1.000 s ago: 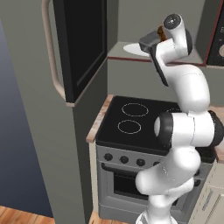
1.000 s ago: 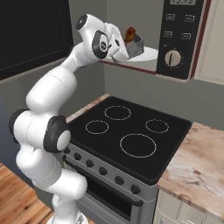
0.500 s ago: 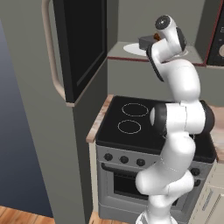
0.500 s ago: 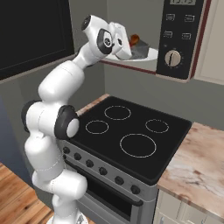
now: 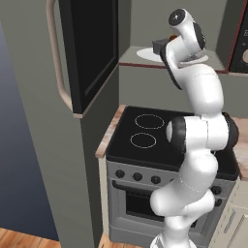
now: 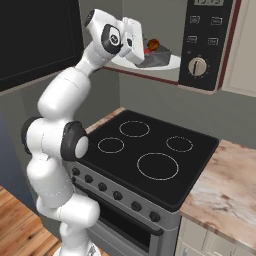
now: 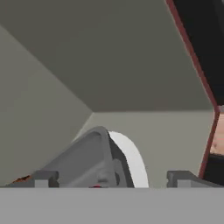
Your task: Place the tupperware containing the chicken drumstick and onion meal in the microwave. Close the microwave door and press the start button to reheat the meal.
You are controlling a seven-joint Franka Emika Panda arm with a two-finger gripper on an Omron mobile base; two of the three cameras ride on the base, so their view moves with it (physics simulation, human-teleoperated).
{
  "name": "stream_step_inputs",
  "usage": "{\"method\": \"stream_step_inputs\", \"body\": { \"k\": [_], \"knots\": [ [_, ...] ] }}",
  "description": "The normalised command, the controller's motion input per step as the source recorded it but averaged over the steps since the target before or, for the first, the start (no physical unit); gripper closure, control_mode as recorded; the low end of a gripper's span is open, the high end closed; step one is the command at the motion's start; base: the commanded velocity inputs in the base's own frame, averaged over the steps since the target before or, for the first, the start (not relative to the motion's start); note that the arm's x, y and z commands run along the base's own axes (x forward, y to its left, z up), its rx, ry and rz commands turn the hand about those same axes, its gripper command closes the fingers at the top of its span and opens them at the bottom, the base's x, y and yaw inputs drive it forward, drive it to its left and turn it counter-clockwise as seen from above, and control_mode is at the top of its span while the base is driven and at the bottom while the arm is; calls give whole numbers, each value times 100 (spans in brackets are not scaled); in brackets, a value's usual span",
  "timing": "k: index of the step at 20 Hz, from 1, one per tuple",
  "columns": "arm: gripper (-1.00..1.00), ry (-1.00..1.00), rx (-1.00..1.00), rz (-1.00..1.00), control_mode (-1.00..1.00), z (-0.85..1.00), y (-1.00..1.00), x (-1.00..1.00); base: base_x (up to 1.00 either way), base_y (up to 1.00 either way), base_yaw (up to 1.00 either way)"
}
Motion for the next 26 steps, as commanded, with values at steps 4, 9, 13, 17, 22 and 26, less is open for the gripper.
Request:
{"method": "stream_step_inputs", "body": {
  "k": [4,9,13,17,22,26],
  "knots": [
    [-100,-6,-5,0,-100,-2,15,-100,0,0,0],
    [-100,0,-8,1,-100,-1,20,-100,0,0,0],
    [-100,0,-10,7,-100,6,23,-100,0,0,0],
    [-100,2,-22,17,-100,19,34,-100,0,0,0],
    [-100,3,-39,27,-100,14,33,-100,0,0,0],
    [-100,3,-46,29,-100,15,32,-100,0,0,0]
  ]
}}
